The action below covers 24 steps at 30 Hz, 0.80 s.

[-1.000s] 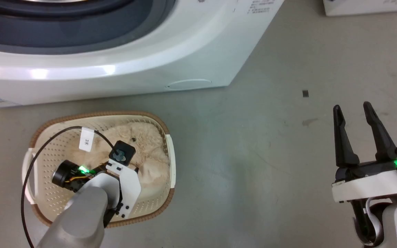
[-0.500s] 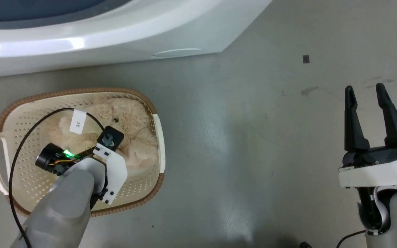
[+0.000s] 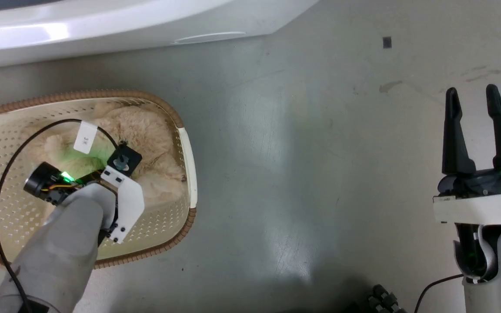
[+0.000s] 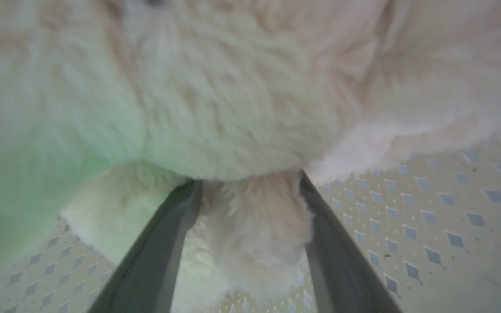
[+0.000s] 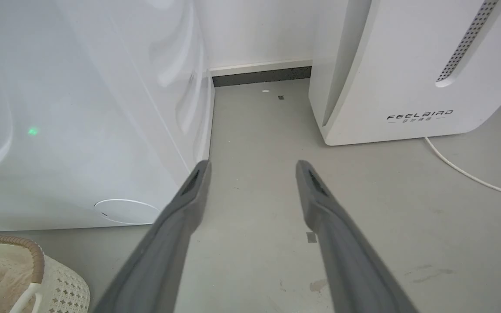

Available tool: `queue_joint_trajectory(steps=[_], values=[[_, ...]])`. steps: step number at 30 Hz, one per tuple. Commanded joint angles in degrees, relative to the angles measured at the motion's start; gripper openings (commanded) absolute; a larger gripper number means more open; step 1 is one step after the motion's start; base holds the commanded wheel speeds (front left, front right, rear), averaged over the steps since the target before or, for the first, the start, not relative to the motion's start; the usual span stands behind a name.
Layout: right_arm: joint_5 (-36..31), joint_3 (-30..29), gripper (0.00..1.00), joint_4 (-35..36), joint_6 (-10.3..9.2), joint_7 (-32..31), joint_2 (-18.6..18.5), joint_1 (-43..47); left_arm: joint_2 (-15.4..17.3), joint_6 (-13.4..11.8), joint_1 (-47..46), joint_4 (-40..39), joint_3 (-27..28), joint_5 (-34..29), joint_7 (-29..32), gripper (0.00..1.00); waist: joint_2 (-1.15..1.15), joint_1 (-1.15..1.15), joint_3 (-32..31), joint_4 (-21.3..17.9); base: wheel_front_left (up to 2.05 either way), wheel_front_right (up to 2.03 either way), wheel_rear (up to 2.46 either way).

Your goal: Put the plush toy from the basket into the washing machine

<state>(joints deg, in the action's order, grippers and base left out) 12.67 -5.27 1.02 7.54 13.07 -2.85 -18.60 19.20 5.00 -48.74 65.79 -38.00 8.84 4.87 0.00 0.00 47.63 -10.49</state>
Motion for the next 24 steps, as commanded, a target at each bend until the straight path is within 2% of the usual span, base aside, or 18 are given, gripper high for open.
queue_joint_trajectory(steps=[1, 12, 24], values=[[0.5, -0.2, 1.00, 0.1, -0.05, 0.7, 0.0, -1.6, 0.9, 0.1, -1.6, 2.0, -1.0, 0.5, -0.1, 0.00, 0.00, 0.00, 0.6, -0.2, 0.00, 0.00, 0.00], [1.5, -0.4, 1.00, -0.5, -0.05, 1.9, 0.0, -3.5, 2.1, 0.9, -4.7, 8.2, -4.5, 3.3, -1.2, 0.00, 0.00, 0.00, 1.9, -0.8, 0.00, 0.00, 0.00], [0.5, -0.3, 1.00, -2.1, -0.05, 1.9, 0.0, -1.3, 0.5, 1.0, -1.0, 8.2, -2.1, 7.9, -6.4, 0.00, 0.00, 0.00, -7.0, 1.4, 0.00, 0.00, 0.00]])
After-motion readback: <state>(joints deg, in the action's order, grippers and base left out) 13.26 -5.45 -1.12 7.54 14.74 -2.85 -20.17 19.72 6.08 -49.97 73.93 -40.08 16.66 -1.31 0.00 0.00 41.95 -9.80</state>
